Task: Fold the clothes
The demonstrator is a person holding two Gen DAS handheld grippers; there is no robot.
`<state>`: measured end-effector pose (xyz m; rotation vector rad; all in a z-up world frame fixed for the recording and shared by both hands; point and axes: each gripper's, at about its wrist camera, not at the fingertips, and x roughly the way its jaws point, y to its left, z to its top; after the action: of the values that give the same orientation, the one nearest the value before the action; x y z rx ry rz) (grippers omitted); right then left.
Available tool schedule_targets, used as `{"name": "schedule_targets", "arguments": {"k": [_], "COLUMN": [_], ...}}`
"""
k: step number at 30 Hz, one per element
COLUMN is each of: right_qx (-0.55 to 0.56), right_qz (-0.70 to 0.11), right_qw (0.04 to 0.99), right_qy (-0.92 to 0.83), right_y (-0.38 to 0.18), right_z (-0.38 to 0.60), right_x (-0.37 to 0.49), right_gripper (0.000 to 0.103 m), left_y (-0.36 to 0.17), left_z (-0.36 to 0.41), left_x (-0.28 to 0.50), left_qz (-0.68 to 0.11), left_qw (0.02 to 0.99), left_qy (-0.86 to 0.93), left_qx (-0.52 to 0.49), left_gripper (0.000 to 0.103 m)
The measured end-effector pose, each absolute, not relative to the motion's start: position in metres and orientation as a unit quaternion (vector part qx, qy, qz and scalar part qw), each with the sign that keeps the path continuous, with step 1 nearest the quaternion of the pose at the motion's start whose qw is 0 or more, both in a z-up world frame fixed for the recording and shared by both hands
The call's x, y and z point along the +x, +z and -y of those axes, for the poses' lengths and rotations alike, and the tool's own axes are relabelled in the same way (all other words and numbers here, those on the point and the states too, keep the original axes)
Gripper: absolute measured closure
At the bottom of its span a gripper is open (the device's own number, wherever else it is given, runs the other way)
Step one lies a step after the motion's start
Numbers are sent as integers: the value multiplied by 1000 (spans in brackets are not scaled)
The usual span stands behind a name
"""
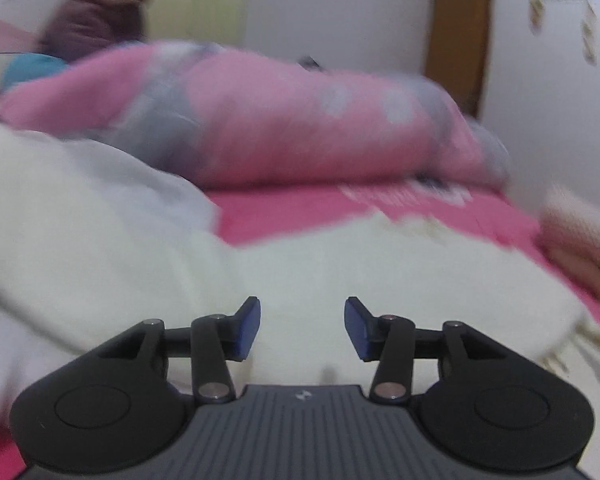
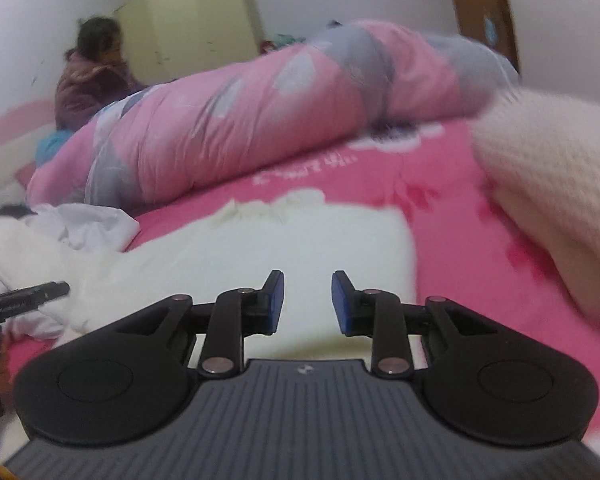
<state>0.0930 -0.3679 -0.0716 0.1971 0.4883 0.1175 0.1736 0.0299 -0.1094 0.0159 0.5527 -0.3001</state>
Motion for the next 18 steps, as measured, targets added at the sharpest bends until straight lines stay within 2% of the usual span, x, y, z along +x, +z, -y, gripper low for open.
{"name": "schedule_targets", "arguments": {"k": [2, 5, 7, 11, 14, 16, 18], "right_qx": [46, 60, 89, -2, -90, -141, -156], "right_qz": [-271, -320, -313, -253, -280, -329, -320], "right_qw": [961, 945, 945, 967, 953, 932, 932], "right_qy": [34, -9, -14, 40, 71, 60, 64], "right_y": [-92, -124, -121, -90, -108, -137, -141], "right_z": [369, 402, 417, 398, 375, 371, 373], "right_x": [112, 125, 119, 85, 87, 99, 96], "right_gripper": [82, 85, 86, 86, 87, 87, 87], "left_y": [-119, -126, -132, -135, -134, -133, -133], "left_z": [-18, -17, -17, -16, -14, -14, -16], "left_x": [178, 181, 183, 187, 183, 180, 179], "left_qz": [-291, -306, -316, -316, -314, -313, -313], "left_qw": [944, 940, 937, 938, 939, 940, 940], "left_qy": [-152, -149, -147, -141, -136, -134, -135], "left_qx": [23, 20, 19, 16, 20, 21, 14], "left_gripper": [56, 56, 54, 52, 51, 49, 46]}}
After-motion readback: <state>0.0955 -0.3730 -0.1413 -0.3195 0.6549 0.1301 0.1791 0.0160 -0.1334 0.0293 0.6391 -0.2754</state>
